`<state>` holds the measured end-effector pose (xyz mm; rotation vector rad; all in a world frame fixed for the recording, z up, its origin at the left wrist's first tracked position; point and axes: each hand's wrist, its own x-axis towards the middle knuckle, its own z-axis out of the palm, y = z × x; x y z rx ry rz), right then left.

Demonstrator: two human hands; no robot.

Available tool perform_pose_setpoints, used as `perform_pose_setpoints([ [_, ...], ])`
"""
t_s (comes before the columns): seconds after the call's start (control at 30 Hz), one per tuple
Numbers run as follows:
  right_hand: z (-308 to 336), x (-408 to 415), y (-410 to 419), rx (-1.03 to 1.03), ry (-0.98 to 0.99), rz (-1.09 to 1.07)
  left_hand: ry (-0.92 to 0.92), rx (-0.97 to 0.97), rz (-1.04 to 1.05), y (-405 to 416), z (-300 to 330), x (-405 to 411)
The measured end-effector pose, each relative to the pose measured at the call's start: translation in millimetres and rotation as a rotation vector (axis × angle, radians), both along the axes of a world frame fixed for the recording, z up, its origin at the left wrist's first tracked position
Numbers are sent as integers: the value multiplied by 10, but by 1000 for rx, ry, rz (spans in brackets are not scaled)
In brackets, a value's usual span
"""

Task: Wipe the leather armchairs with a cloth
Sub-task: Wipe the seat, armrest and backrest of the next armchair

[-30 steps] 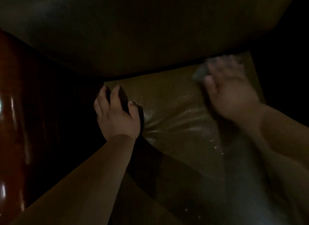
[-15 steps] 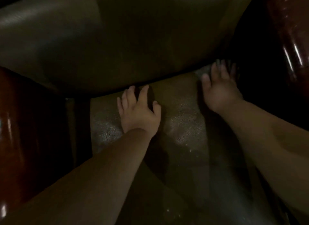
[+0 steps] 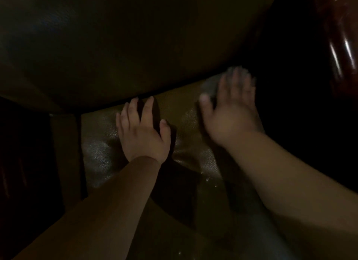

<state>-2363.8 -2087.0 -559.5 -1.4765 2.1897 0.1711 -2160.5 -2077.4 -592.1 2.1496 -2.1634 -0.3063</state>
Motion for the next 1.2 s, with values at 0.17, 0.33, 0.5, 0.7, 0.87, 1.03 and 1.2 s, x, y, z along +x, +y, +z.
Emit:
perform_pose_setpoints([
  [0.17, 112, 272, 551, -8, -154, 460, 1, 6, -1, 39, 15, 42],
  [0.33, -80, -264, -122, -82, -57, -114, 16, -42, 11, -8, -65, -32],
  [0.5, 28, 242, 476, -83, -83, 208, 11, -46, 7, 34, -94, 11],
  [0.7, -81, -287, 425, -70, 11, 200, 11, -69, 5, 16, -126, -8],
  [0.87, -86, -94, 311, 31, 17, -12, 9, -80, -13, 44, -142, 15],
  [1.03, 217, 135, 1156, 69, -127, 425, 22, -48, -6, 81, -30, 6],
  [1.2, -53, -400, 345, -34, -33, 72, 40, -95, -11, 26, -82, 2],
])
